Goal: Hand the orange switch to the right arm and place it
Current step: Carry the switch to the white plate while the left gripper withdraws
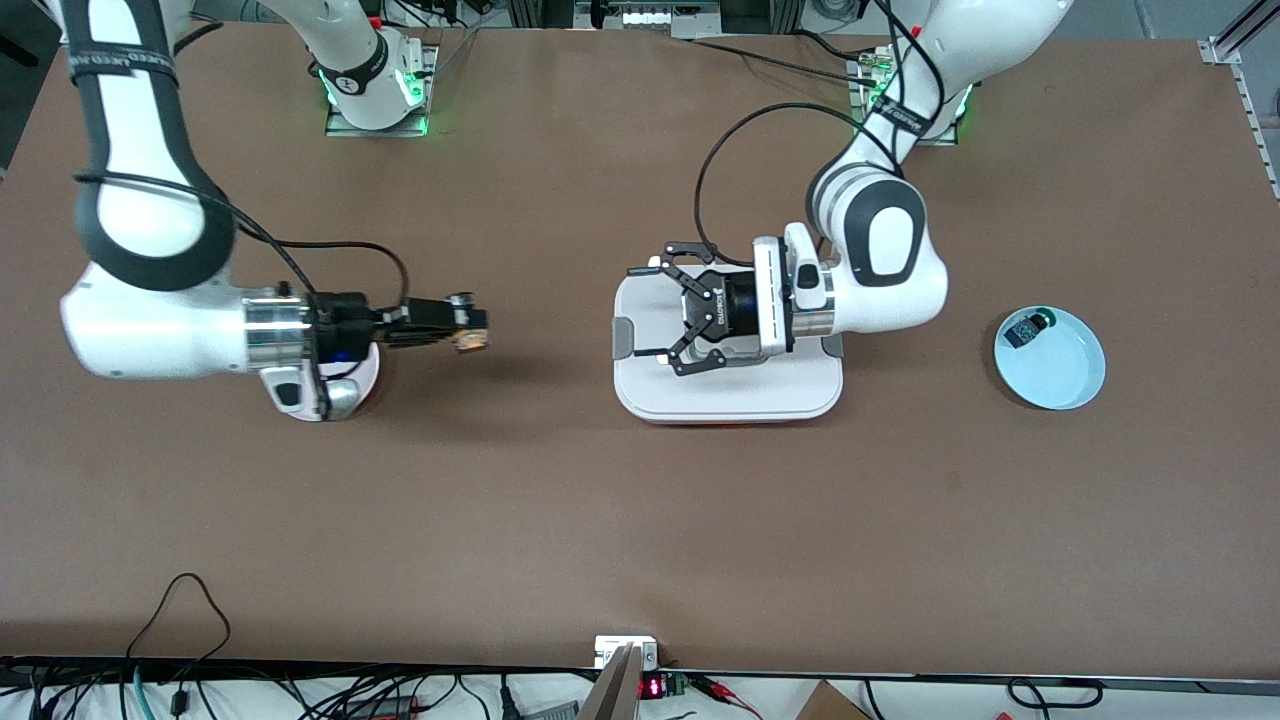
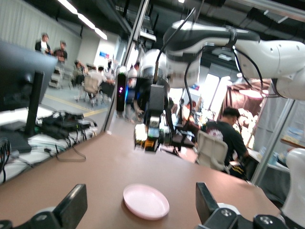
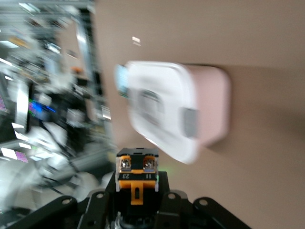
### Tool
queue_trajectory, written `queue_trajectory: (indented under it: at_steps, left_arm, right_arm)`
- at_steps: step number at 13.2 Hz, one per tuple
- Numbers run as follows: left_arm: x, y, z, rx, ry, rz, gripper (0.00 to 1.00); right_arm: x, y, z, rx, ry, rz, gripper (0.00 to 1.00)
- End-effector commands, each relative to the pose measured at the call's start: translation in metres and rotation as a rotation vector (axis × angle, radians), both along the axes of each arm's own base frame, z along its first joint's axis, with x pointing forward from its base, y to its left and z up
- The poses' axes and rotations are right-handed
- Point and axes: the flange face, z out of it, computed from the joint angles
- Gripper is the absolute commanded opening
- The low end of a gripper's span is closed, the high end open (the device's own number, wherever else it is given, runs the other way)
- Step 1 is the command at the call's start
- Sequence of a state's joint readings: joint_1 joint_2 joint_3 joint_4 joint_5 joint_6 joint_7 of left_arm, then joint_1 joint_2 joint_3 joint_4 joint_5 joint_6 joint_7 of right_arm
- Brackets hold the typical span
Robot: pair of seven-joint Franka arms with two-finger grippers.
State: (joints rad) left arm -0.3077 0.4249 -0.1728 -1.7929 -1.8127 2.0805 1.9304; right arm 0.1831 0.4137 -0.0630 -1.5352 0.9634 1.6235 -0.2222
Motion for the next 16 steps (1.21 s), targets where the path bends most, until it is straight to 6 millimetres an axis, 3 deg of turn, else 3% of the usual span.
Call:
queue_trajectory:
  at_steps: [1, 5, 7, 9, 11, 13, 14, 16]
  left_arm:
    - [-0.003, 0.014, 0.016, 0.069, 0.083, -0.04, 1.0]
    - [-0.001, 0.038, 0.023, 0.257, 0.196, -0.139, 1.0]
    - [-0.003, 0.05, 0.031, 0.372, 0.253, -0.191, 1.0]
    - [-0.007, 0.063, 0.034, 0.482, 0.331, -0.231, 1.0]
    - [-0.009, 0.084, 0.031, 0.611, 0.433, -0.261, 1.0]
    - [-0.014, 0.11, 0.035, 0.759, 0.553, -0.26, 1.0]
    - [-0.015, 0.124, 0.04, 0.839, 0.62, -0.26, 1.0]
    - [-0.012, 0.156, 0.067, 1.059, 0.728, -0.237, 1.0]
  right_arm:
    - [0.004, -0.039, 0.027, -0.196, -0.053, 0.09, 0.0]
    - [0.007, -0.074, 0.033, -0.577, -0.198, 0.224, 0.0]
    - [0.0, -0.093, 0.015, -0.712, -0.233, 0.235, 0.0]
    - [-0.014, -0.108, -0.022, -0.803, -0.272, 0.228, 0.0]
    - [-0.032, -0.124, -0.085, -0.84, -0.296, 0.189, 0.0]
    - [-0.05, -0.137, -0.127, -0.855, -0.322, 0.148, 0.0]
    - [-0.06, -0.142, -0.145, -0.863, -0.331, 0.134, 0.0]
    - [-0.079, -0.153, -0.18, -0.877, -0.352, 0.103, 0.0]
